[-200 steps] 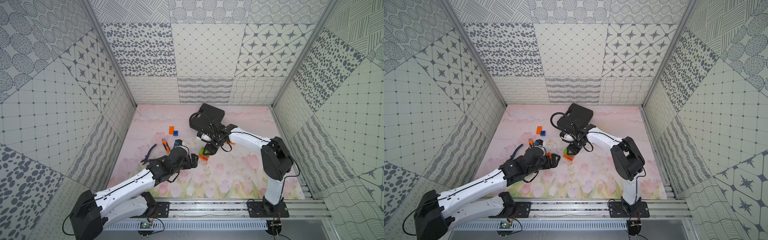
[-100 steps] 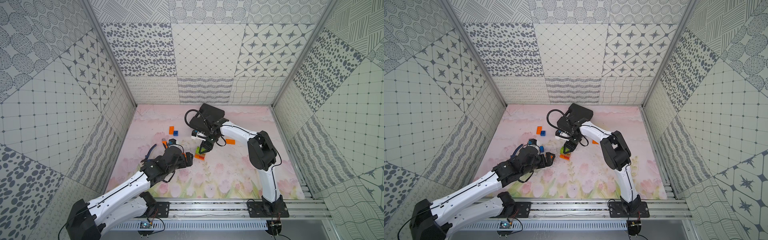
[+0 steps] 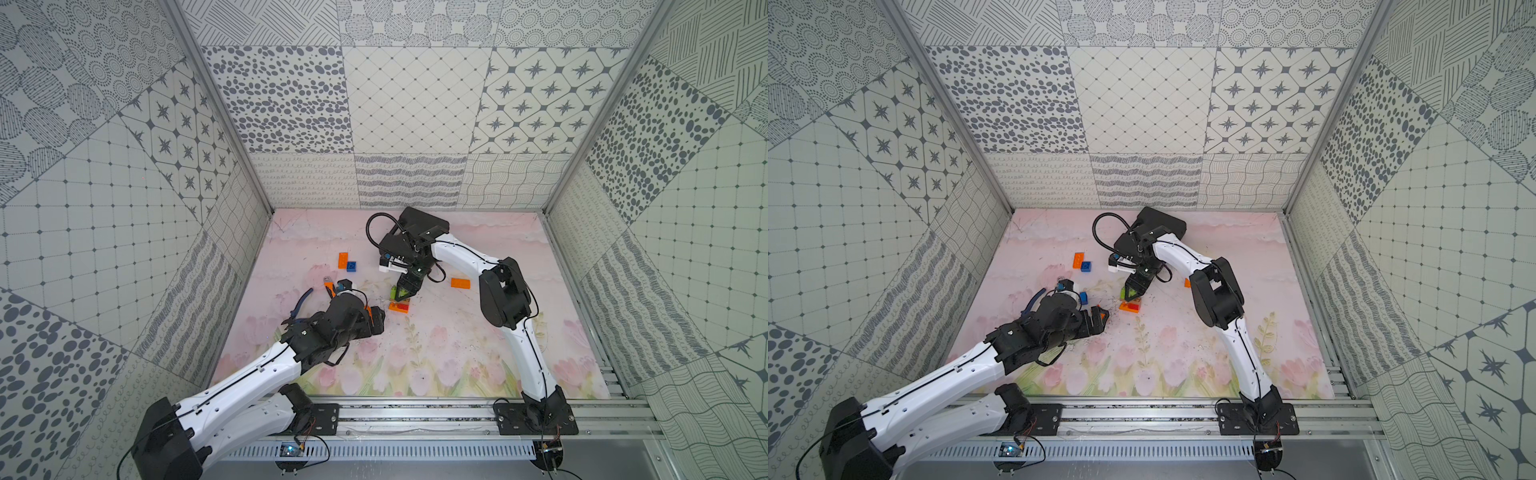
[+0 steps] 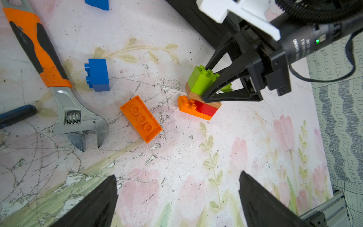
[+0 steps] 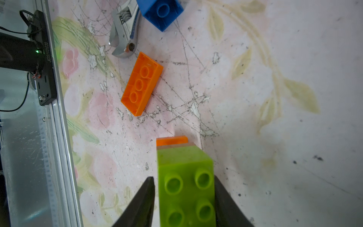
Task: Assemble the number 5 with lego
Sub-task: Adjust the lego brick at the center of the board, then pick up the lego brick from the center of the board.
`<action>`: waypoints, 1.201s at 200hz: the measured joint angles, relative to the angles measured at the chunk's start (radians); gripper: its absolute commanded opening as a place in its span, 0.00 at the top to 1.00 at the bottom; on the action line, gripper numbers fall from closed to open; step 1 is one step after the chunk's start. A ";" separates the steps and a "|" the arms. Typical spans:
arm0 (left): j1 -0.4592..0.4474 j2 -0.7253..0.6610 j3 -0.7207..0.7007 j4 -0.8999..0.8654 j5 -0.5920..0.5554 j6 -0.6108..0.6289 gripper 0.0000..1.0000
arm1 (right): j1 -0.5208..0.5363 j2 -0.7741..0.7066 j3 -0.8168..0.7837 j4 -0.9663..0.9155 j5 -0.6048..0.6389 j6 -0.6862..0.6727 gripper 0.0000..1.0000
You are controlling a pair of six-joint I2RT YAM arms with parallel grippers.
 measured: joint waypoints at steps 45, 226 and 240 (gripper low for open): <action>0.002 0.001 0.000 0.000 0.002 0.000 0.00 | 0.000 0.013 0.068 -0.009 0.037 0.008 0.37; 0.039 0.304 0.291 -0.060 0.111 0.052 0.00 | -0.274 -0.940 -0.990 0.737 0.481 0.905 0.01; 0.039 0.370 0.338 -0.063 0.134 0.056 0.00 | -0.330 -0.877 -0.999 0.707 0.480 0.977 0.01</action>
